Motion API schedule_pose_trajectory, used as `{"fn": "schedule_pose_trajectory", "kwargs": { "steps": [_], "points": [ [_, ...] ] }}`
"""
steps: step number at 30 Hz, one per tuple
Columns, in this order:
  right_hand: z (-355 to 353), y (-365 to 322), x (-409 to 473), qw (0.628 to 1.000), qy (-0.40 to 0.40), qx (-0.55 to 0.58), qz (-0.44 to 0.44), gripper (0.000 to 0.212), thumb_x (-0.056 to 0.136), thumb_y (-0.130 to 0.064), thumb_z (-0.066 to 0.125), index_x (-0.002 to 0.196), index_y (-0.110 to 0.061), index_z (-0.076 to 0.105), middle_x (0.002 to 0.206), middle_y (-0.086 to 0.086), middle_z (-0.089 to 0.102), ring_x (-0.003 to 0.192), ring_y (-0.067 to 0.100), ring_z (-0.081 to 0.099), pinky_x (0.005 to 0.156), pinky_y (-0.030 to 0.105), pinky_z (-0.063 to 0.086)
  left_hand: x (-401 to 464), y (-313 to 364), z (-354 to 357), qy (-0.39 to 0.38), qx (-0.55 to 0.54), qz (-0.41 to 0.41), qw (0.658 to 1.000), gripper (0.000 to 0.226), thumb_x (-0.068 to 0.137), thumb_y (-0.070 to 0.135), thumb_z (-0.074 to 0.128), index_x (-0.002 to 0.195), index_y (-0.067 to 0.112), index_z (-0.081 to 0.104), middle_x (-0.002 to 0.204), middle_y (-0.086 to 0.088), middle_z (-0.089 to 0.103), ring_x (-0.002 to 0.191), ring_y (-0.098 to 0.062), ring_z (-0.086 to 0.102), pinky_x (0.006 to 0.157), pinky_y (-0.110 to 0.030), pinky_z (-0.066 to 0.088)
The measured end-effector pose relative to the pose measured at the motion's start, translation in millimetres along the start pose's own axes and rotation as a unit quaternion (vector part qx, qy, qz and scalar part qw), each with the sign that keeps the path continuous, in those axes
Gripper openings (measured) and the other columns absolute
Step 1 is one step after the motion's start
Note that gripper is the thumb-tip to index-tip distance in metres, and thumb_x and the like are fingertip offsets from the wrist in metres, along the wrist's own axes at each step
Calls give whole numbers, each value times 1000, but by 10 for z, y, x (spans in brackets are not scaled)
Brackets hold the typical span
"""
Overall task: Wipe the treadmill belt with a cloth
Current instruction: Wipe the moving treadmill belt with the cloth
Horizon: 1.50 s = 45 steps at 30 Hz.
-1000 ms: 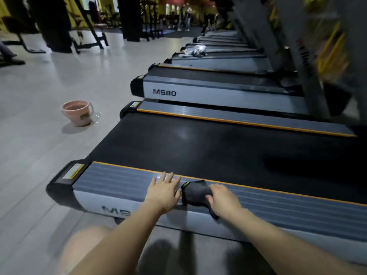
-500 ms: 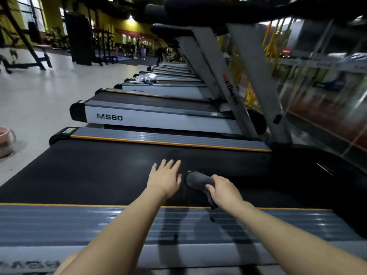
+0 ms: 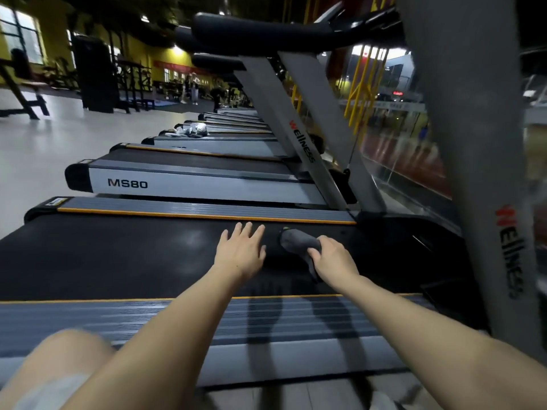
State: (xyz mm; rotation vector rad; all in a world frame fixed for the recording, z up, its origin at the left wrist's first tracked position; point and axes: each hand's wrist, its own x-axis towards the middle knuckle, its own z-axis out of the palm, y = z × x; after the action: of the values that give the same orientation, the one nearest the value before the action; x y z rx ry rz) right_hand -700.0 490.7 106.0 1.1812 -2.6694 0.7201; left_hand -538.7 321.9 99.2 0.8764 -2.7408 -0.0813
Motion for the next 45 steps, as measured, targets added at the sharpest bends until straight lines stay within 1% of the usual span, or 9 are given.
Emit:
{"fn": "schedule_pose_trajectory", "kwargs": {
  "steps": [6, 11, 19, 22, 27, 32, 38, 43, 45],
  "points": [
    [-63, 346, 33, 1000, 9, 6, 5, 26, 99, -41, 50, 112, -20, 55, 115, 2, 61, 105, 27, 60, 86, 44, 52, 171, 294, -79, 18, 30, 28, 999, 60, 104, 49, 28, 159, 30, 16, 167, -4, 21, 155, -27, 13, 123, -52, 17],
    [160, 647, 349, 1000, 30, 3, 0, 25, 99, -39, 51, 110, -17, 55, 113, 4, 61, 107, 28, 58, 86, 43, 50, 426, 359, 263, 10, 21, 25, 999, 60, 103, 48, 29, 159, 31, 15, 168, -4, 17, 155, -26, 11, 123, -51, 17],
    [981, 1134, 1087, 999, 32, 15, 36, 25, 98, -36, 55, 107, -13, 57, 111, 9, 62, 106, 32, 58, 86, 42, 49, 1216, 70, 1407, -46, 10, 27, 999, 60, 102, 49, 31, 158, 33, 17, 167, -3, 19, 154, -27, 16, 121, -49, 22],
    [1378, 1364, 1405, 998, 24, -1, 54, 27, 97, -35, 56, 111, -11, 58, 114, 11, 63, 108, 34, 58, 88, 42, 49, 1592, -35, 1920, -80, -7, 23, 997, 62, 101, 49, 31, 159, 34, 14, 168, -3, 15, 155, -27, 13, 122, -51, 20],
    [2013, 1876, 1997, 997, 0, -32, 75, 25, 100, -36, 52, 109, -13, 57, 112, 9, 59, 105, 31, 57, 86, 42, 48, 2256, 8, 2658, -102, -24, 61, 993, 65, 101, 49, 31, 160, 34, 9, 170, -1, 6, 156, -26, 6, 123, -49, 17],
    [2429, 2423, 2731, 993, 52, -51, 95, 25, 97, -34, 56, 105, -11, 59, 110, 11, 58, 105, 31, 55, 85, 39, 47, 2993, 22, 3256, -96, -16, 94, 991, 65, 102, 48, 33, 160, 32, 10, 169, -4, 10, 155, -29, 8, 123, -50, 18],
    [2546, 2990, 3571, 979, 114, -136, 96, 36, 98, -35, 54, 119, -7, 59, 121, 14, 53, 113, 34, 48, 92, 44, 47, 3937, 217, 3574, -84, -29, 109, 990, 61, 103, 46, 29, 160, 33, 11, 169, 0, 15, 156, -23, 9, 124, -47, 14],
    [2761, 3291, 4036, 975, 40, -160, 150, 59, 96, -53, 47, 141, -13, 44, 136, 14, 49, 124, 36, 45, 98, 48, 40, 4513, 456, 3787, -80, -45, 111, 990, 58, 104, 46, 29, 159, 36, 16, 168, 1, 16, 156, -25, 9, 124, -48, 15],
    [2875, 3377, 4142, 980, 42, -136, 142, 62, 96, -55, 46, 144, -17, 41, 140, 12, 49, 126, 36, 46, 101, 48, 39, 4661, 528, 3903, -87, -42, 111, 989, 57, 104, 48, 28, 159, 38, 16, 168, 2, 15, 155, -25, 9, 123, -50, 15]
  ]
}}
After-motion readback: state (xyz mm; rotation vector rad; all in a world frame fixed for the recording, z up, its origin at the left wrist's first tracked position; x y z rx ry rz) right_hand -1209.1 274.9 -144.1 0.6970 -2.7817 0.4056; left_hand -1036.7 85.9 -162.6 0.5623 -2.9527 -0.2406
